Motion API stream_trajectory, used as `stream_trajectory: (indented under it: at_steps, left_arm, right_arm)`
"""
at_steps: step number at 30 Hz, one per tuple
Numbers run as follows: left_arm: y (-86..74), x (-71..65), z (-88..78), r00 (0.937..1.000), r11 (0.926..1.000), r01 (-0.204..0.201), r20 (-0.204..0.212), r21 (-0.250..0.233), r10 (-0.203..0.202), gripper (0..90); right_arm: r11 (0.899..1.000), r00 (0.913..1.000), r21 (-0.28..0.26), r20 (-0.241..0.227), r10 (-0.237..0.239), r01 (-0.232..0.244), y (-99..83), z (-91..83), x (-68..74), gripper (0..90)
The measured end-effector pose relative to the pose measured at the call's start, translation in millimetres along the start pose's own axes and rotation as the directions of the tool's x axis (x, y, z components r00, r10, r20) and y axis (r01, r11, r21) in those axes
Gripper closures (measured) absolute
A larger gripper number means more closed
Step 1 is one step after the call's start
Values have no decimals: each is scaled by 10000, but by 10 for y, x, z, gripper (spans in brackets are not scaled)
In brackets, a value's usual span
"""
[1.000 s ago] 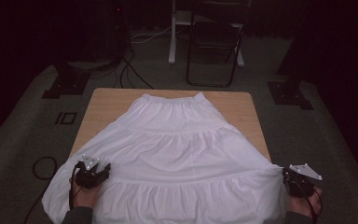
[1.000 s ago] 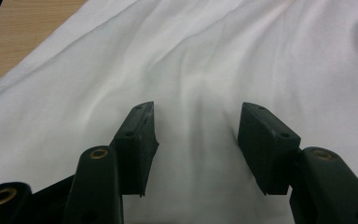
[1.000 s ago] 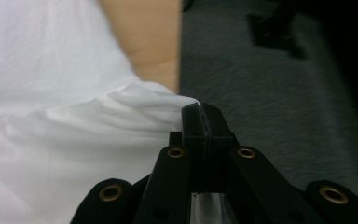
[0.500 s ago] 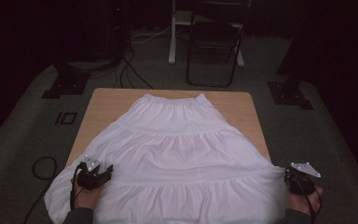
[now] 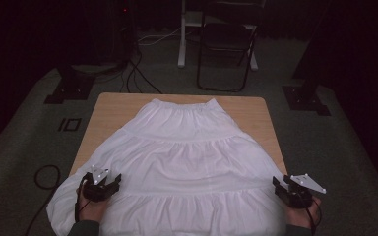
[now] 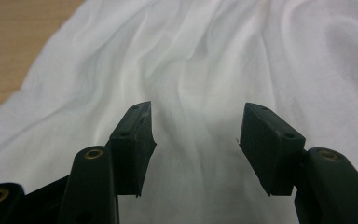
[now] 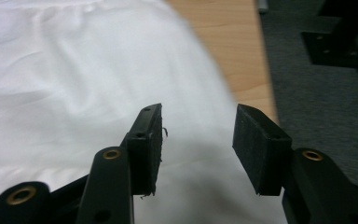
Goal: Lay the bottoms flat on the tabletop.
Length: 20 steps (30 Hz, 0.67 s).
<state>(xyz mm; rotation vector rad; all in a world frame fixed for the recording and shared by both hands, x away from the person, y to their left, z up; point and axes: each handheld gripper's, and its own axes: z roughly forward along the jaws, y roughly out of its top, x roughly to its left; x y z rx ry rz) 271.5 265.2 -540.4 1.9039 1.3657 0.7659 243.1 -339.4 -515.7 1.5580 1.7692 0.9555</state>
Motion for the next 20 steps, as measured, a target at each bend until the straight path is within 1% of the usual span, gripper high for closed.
stream_trajectory:
  at_steps: [2,3,6,8,12,20]
  left_arm:
    - [3,-13,-21,10000,9999,-16,-22,-106,16,445]
    - [4,-19,-24,10000,9999,-37,-38,-140,36,445]
    - [3,-33,-28,9999,9998,-116,-74,-186,115,445]
    - [2,-35,-21,9999,9998,-131,-90,-173,130,445]
    - [0,-25,-8,9998,9998,-134,-148,-136,132,445]
    - [-3,-14,2,9998,9999,-92,-181,-112,90,446]
  right_arm:
    - [10000,9996,36,-278,-84,85,-41,10,81,509]
    - [9998,9989,62,-430,-201,204,-70,20,138,508]
    - [9988,9970,172,-633,-448,460,-108,51,240,506]
    - [9970,9945,229,-757,-722,741,-127,87,301,504]
    - [9925,9913,457,-736,-1095,1130,-150,141,344,497]
    - [9933,9916,434,-773,-1033,1069,-156,150,322,497]
